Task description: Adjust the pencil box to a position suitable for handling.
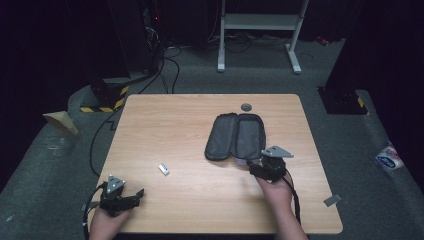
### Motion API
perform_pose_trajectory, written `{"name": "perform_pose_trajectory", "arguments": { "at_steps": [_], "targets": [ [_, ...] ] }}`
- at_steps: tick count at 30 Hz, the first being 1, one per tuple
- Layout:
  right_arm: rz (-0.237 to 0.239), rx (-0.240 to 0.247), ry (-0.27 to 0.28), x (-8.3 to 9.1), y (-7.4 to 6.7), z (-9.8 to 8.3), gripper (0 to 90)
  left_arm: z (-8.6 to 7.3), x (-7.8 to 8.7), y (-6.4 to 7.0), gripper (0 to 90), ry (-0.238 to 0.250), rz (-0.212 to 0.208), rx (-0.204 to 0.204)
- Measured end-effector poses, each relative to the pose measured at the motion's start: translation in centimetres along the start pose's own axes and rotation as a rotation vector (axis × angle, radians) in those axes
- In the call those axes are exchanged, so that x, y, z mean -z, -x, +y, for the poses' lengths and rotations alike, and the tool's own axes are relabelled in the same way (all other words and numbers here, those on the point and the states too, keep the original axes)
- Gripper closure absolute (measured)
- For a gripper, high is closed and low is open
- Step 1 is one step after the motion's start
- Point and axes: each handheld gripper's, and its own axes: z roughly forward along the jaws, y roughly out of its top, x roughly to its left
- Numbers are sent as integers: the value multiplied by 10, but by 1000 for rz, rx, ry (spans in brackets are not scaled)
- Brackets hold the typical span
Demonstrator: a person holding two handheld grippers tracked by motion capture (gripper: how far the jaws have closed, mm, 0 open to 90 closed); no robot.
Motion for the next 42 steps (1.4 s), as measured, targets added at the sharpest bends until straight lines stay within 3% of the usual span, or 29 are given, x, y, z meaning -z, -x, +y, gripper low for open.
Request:
{"name": "perform_pose_trajectory", "arguments": {
  "at_steps": [11,19,23,27,33,36,38,40,42],
  "targets": [
    [37,40,-8,-26,-7,10,368,-6,6,3,148,1,9,15],
    [94,61,-47,-35,-17,6,490,-8,8,4,148,0,10,22],
    [111,109,-42,-35,-33,1,667,-8,8,4,148,-2,8,21],
    [135,136,-37,-33,-49,0,746,-7,8,4,148,-2,7,20],
    [232,159,-22,-33,-85,0,753,-7,8,4,147,-2,0,11],
    [259,169,3,-28,-98,3,690,-7,7,4,147,0,1,11],
    [255,166,31,-22,-98,6,663,-7,7,4,147,0,0,9],
    [216,158,62,-14,-89,10,633,-7,8,4,147,-1,0,8],
    [126,144,83,-8,-71,13,619,-7,8,4,148,1,0,10]
  ]
}}
